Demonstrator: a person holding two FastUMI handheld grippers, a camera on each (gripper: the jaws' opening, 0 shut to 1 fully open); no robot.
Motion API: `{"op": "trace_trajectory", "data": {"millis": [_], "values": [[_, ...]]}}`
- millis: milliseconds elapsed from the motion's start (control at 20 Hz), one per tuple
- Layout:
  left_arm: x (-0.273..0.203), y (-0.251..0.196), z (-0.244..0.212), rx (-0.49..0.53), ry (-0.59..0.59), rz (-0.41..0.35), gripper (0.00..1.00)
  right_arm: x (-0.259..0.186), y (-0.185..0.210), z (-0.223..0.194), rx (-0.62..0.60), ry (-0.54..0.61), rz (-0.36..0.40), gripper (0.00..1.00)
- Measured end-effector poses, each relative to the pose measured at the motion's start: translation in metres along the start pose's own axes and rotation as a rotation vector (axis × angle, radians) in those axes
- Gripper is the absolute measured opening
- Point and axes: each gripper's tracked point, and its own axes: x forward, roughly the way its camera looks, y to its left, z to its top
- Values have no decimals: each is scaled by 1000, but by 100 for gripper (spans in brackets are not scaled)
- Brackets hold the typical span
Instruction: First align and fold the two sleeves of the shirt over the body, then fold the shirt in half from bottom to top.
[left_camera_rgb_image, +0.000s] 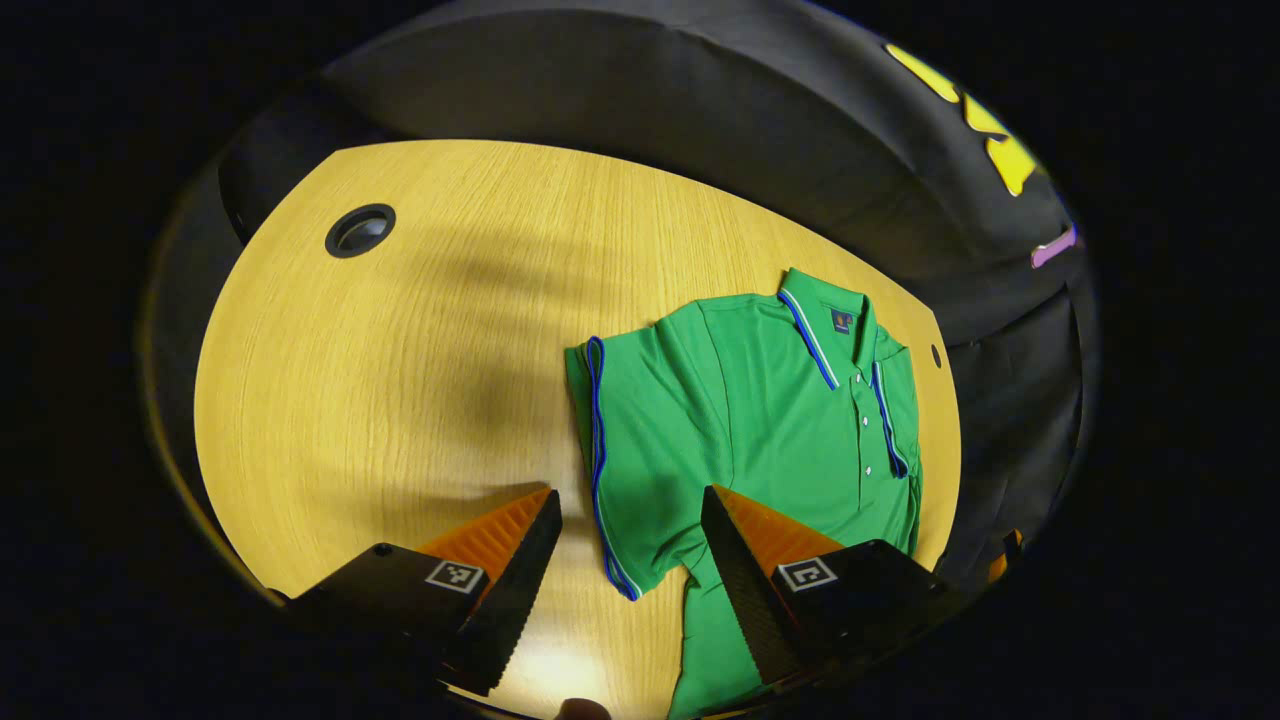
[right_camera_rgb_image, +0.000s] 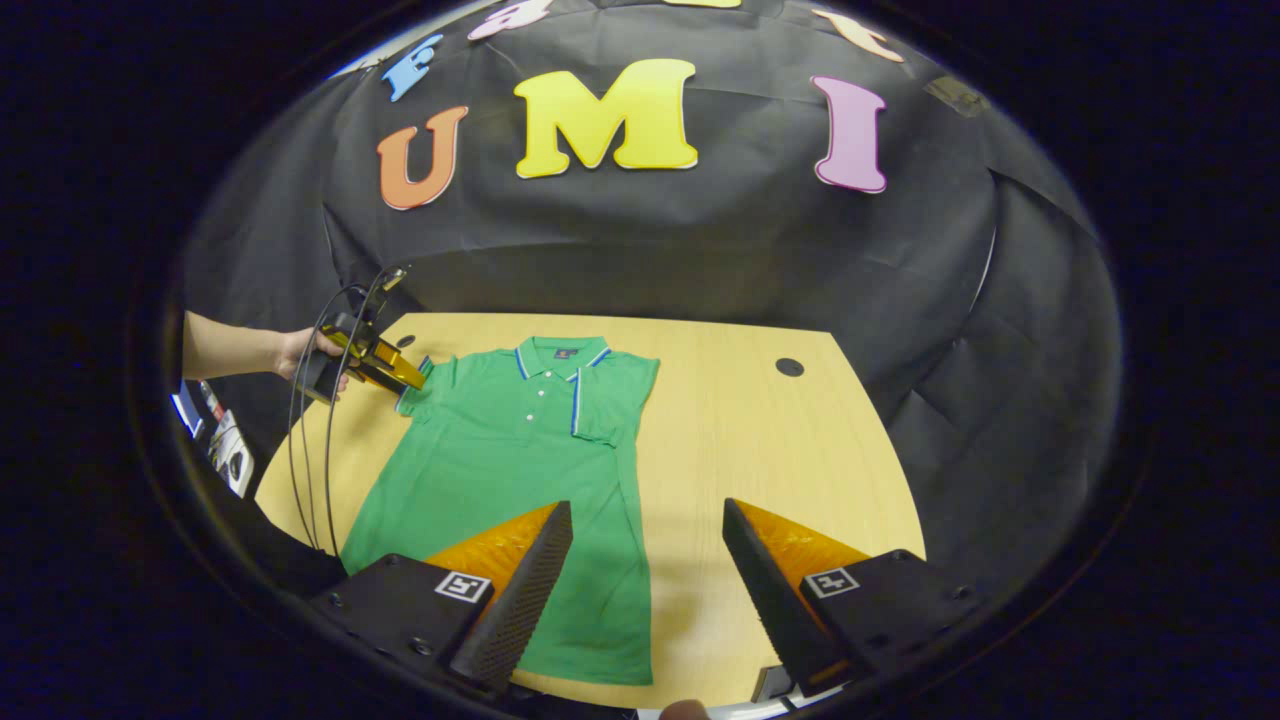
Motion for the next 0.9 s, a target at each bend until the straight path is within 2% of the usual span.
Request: {"op": "trace_trajectory", "data": {"millis": [50,150,200,250,300,400,500,550,600,650,750,800,850,900], "values": [[2,-1,2,-20,7,-7,88,2,-2,-1,7,3,-4,98],[5,2,4,-19,15,3,80,4,-4,-3,31,12,-6,98],[6,3,4,-9,23,11,82,5,-6,-3,41,14,-9,98],[6,5,3,-1,36,27,68,6,-9,-5,50,16,-13,98],[8,8,3,5,39,46,70,7,-11,-6,57,17,-17,98],[9,16,2,6,52,95,35,9,-13,-8,69,19,-23,98],[10,14,0,11,69,96,17,11,-14,-14,81,31,-29,98],[9,11,-4,8,86,85,19,11,-13,-15,92,31,-26,98],[8,11,-4,-4,85,82,8,10,-13,-16,103,30,-27,93],[7,9,-2,-15,74,81,4,11,-13,-19,113,31,-25,93],[1,2,4,-16,38,59,4,12,-11,-24,133,42,-14,93],[-2,-4,6,-4,25,51,4,12,-12,-24,140,41,-17,98],[-7,-9,9,15,14,50,3,12,-14,-23,144,35,-19,98],[-12,-14,11,31,4,46,3,11,-15,-20,149,27,-20,93]]}}
